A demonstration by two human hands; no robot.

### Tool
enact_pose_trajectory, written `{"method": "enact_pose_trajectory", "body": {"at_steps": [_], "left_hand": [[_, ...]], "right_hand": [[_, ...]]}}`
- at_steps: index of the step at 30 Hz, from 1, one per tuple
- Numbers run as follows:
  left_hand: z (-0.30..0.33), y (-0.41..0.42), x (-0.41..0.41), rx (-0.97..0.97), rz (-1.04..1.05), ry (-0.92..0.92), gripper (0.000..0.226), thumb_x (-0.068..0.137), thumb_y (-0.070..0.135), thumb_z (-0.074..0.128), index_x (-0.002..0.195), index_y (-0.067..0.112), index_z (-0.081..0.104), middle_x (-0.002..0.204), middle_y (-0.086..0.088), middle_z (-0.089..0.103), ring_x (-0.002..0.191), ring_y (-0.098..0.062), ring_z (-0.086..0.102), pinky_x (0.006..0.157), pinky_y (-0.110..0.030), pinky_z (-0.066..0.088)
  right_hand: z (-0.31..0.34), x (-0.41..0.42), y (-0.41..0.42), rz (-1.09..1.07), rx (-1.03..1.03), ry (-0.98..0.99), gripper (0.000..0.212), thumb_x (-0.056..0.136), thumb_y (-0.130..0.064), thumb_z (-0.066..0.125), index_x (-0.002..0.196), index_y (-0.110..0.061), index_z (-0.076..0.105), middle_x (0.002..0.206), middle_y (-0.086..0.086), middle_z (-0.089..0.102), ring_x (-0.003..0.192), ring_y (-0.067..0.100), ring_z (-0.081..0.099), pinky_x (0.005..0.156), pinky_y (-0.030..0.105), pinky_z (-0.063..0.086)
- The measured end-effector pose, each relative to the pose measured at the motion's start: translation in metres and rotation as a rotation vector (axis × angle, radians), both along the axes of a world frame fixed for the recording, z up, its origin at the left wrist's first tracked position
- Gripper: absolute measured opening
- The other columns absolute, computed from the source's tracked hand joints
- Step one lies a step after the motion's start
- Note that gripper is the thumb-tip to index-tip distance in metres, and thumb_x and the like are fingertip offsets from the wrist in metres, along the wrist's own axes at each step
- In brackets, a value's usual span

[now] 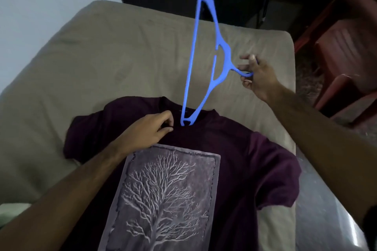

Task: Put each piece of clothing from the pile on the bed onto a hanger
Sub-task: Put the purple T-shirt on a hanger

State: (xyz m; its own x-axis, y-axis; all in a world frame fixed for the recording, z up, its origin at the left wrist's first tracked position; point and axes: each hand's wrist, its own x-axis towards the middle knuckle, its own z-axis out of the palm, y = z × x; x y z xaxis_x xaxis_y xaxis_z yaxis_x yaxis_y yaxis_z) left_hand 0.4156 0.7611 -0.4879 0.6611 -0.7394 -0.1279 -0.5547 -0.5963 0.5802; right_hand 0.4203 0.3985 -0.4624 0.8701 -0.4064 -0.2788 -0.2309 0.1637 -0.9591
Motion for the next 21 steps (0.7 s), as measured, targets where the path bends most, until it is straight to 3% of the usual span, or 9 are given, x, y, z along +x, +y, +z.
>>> {"method": "enact_pose_trajectory", "body": {"at_steps": [5, 9, 12, 14, 17, 21], "left_hand": [[0.006, 0.004, -0.002, -0.138, 0.07, 0.007, 0.008, 0.097, 0.019, 0.064, 0.097, 0.022, 0.056, 0.093, 0.017, 0.062, 0.087, -0.001, 0.061, 0.073, -0.013, 0.046], [0.006, 0.005, -0.001, -0.146, 0.095, -0.053, 0.009, 0.097, 0.019, 0.063, 0.097, 0.021, 0.054, 0.088, 0.014, 0.059, 0.082, -0.009, 0.059, 0.069, -0.021, 0.046], [0.001, 0.012, 0.0, -0.112, 0.087, -0.067, 0.009, 0.098, 0.021, 0.06, 0.098, 0.023, 0.052, 0.087, 0.014, 0.059, 0.079, -0.009, 0.059, 0.068, -0.028, 0.049], [-0.006, 0.021, 0.006, -0.028, 0.019, -0.166, 0.005, 0.099, 0.029, 0.055, 0.1, 0.024, 0.053, 0.093, 0.015, 0.061, 0.082, -0.006, 0.059, 0.07, -0.03, 0.049], [-0.019, 0.037, 0.024, 0.283, -0.116, -0.457, 0.028, 0.098, 0.046, 0.04, 0.101, 0.026, 0.059, 0.094, 0.012, 0.063, 0.082, -0.013, 0.059, 0.066, -0.032, 0.042], [-0.013, 0.045, 0.054, 0.426, -0.053, -0.488, 0.033, 0.093, 0.046, 0.041, 0.098, 0.024, 0.065, 0.101, 0.005, 0.068, 0.095, -0.021, 0.063, 0.074, -0.037, 0.043]], "right_hand": [[-0.021, 0.033, 0.048, 0.268, -0.08, 0.059, 0.03, 0.108, -0.039, 0.042, 0.113, -0.018, 0.063, 0.082, 0.0, 0.069, 0.051, 0.009, 0.05, 0.049, 0.021, 0.034], [-0.041, 0.04, 0.07, 0.539, -0.246, 0.135, 0.029, 0.107, -0.037, 0.043, 0.107, -0.02, 0.067, 0.073, 0.0, 0.064, 0.043, 0.007, 0.04, 0.038, 0.017, 0.029], [-0.038, 0.035, 0.054, 0.722, -0.382, 0.167, 0.027, 0.105, -0.036, 0.049, 0.104, -0.019, 0.07, 0.069, 0.008, 0.06, 0.049, 0.017, 0.053, 0.037, 0.018, 0.029], [-0.026, 0.034, 0.032, 0.757, -0.446, 0.179, 0.024, 0.105, -0.03, 0.051, 0.103, -0.015, 0.071, 0.063, 0.006, 0.057, 0.053, 0.017, 0.061, 0.04, 0.018, 0.031], [-0.005, 0.035, 0.008, 0.791, -0.561, 0.167, 0.022, 0.105, -0.024, 0.052, 0.1, -0.014, 0.071, 0.057, 0.002, 0.054, 0.047, 0.009, 0.053, 0.045, 0.023, 0.033], [0.003, 0.029, 0.008, 0.855, -0.7, 0.116, 0.021, 0.104, -0.023, 0.052, 0.096, -0.015, 0.07, 0.055, 0.007, 0.055, 0.045, 0.009, 0.051, 0.046, 0.019, 0.039]]}}
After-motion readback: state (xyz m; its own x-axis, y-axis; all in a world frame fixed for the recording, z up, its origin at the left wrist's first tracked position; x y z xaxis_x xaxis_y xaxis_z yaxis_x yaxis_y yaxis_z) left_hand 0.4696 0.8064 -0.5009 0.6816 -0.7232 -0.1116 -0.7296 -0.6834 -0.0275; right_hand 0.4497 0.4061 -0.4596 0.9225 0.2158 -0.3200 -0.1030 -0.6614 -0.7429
